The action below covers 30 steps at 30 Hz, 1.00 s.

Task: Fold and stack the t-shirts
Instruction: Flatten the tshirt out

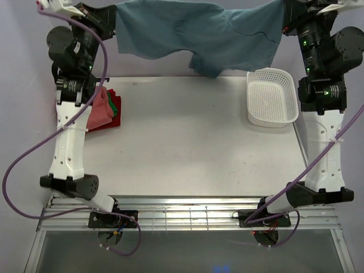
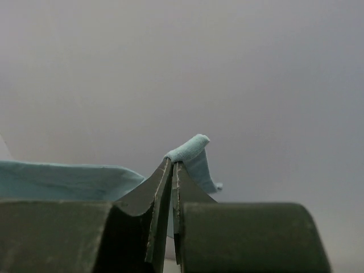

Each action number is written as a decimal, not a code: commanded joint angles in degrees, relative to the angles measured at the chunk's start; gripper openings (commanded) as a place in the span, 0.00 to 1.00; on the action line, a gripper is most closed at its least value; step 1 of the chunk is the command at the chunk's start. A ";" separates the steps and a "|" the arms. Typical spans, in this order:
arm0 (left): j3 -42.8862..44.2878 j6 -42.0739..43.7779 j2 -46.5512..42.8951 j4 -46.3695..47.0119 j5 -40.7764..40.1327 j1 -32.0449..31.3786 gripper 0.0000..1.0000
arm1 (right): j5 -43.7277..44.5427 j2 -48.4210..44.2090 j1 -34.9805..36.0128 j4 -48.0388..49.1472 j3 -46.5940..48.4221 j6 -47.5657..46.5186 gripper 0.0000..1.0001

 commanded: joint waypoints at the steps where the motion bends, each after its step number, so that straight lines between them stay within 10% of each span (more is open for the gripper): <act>1: -13.77 3.24 -8.25 11.26 -0.30 -0.28 0.00 | -3.16 -1.97 -0.17 8.03 -5.00 -2.74 0.08; 14: -74.67 5.27 -27.07 13.13 6.56 -0.19 0.00 | -12.83 -23.66 0.00 2.34 -61.59 -1.52 0.08; 30: -72.26 0.70 -28.40 -26.41 -5.04 -0.37 0.00 | -13.71 -47.76 1.41 -44.52 -70.05 4.90 0.08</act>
